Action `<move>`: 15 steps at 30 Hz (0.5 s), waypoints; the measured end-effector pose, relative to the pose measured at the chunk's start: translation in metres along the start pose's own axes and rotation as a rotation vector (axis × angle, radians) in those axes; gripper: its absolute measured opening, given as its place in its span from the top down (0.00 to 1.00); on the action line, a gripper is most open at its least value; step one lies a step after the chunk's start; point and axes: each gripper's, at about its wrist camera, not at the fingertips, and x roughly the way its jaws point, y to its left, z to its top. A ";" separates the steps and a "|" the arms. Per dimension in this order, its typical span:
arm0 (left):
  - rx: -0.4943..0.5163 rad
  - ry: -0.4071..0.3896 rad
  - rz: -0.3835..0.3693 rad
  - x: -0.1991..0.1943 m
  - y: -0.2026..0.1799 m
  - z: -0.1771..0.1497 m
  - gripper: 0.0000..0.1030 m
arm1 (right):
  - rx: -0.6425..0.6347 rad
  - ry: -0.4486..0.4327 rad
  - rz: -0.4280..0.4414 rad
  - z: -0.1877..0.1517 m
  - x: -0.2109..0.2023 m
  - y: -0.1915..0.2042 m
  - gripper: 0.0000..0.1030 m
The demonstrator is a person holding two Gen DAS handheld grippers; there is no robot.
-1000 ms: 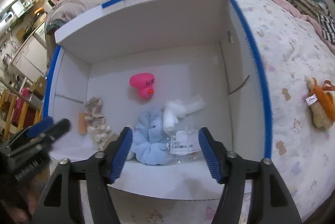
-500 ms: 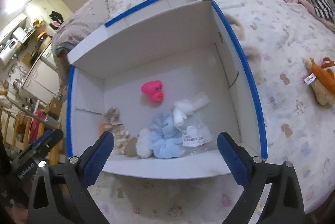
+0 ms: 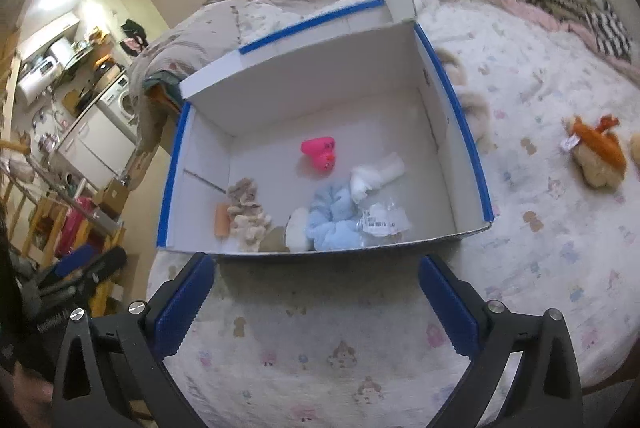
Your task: Organize soft objects
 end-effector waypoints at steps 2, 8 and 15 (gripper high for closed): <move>-0.011 -0.028 0.024 -0.008 0.002 -0.003 0.07 | -0.038 -0.049 0.022 -0.004 -0.011 0.010 0.00; -0.036 -0.126 0.039 -0.029 0.007 -0.011 0.06 | -0.117 -0.172 -0.047 -0.011 -0.026 0.027 0.00; -0.081 -0.152 0.070 -0.026 0.017 -0.007 0.00 | -0.115 -0.220 -0.112 -0.004 -0.020 0.030 0.00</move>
